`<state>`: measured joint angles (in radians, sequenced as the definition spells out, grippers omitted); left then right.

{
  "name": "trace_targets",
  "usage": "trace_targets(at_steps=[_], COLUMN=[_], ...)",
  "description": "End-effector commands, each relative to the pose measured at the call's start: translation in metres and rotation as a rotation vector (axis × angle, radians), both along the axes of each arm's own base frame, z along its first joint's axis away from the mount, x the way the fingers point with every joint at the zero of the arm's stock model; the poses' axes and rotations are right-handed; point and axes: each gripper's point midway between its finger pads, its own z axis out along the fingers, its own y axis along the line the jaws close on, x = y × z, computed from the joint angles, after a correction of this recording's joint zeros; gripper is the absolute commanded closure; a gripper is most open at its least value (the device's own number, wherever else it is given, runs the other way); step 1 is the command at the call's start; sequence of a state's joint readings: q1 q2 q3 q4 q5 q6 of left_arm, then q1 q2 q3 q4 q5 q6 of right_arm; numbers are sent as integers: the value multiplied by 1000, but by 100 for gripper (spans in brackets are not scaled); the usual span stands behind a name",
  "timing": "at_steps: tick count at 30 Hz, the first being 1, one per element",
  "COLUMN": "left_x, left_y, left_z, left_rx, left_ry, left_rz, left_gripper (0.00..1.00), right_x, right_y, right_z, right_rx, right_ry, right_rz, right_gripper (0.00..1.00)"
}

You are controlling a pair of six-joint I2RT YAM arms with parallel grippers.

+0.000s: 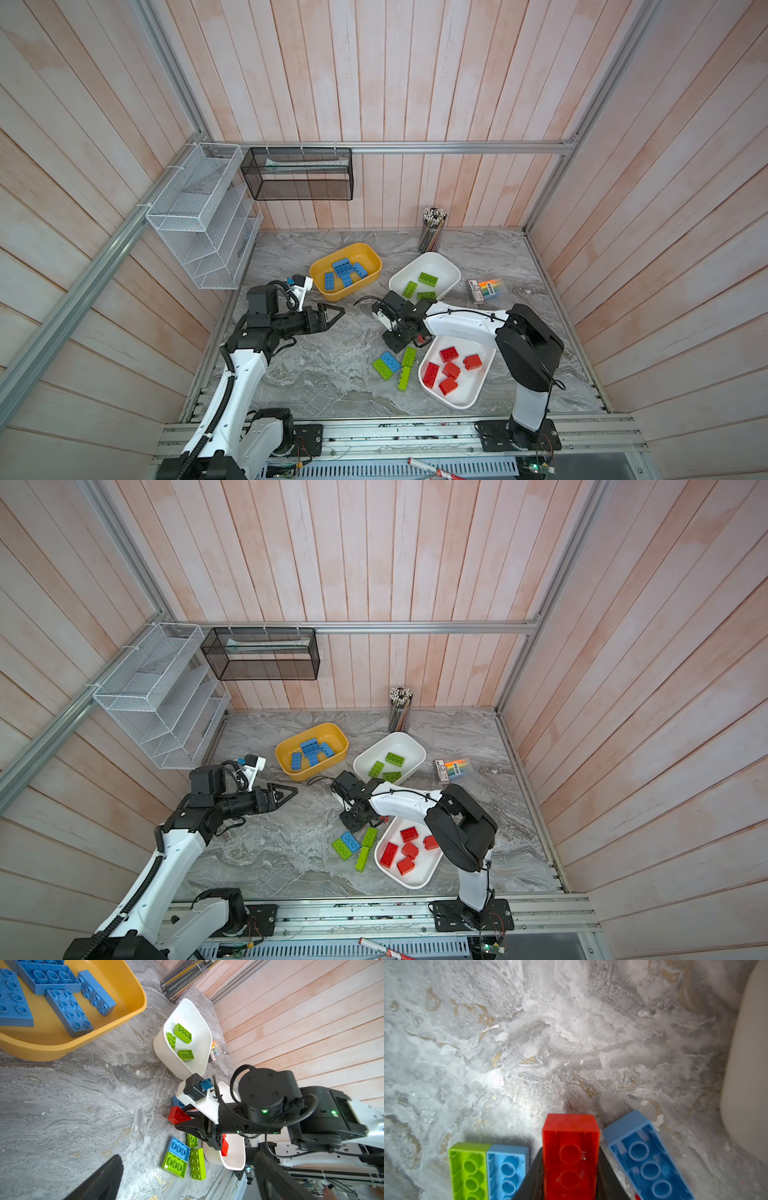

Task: Sort the legos into containers by color
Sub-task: 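Return the right gripper to the pile and grasp a red brick, then carry the red brick into the nearer white tub and open the right gripper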

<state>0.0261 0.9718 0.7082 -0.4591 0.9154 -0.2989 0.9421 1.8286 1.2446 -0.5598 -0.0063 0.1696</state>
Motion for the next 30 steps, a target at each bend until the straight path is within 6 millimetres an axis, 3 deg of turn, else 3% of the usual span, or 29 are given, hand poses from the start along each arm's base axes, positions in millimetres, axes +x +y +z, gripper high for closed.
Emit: trace_targets(at_steps=[1, 4, 9, 15, 20, 26, 28, 30], left_x=[-3, -3, -5, -8, -8, -6, -5, -5], left_y=[-5, -7, -14, -20, -24, -25, -25, -26], left_z=[10, 13, 19, 19, 17, 19, 18, 16], left_rx=[-56, -80, -111, -124, -122, -124, -125, -123], left_ry=[-27, -34, -41, -36, -31, -37, -34, -27], left_rz=[-28, -32, -60, -91, -101, -96, -97, -99], left_gripper=[0, 0, 0, 0, 0, 0, 0, 0], right_x=[-3, -13, -26, -31, -6, 18, 20, 20], right_y=[-6, -35, -105, -174, -198, -206, -208, -205], right_z=[54, 73, 87, 76, 64, 39, 30, 22], right_rx=[75, 69, 30, 89, 150, 106, 91, 94], right_ry=[-35, -31, -13, -38, -84, -100, -77, -41], right_rz=[-56, -143, -371, -634, -708, -704, -696, -671], right_gripper=[74, 74, 75, 75, 75, 71, 67, 56])
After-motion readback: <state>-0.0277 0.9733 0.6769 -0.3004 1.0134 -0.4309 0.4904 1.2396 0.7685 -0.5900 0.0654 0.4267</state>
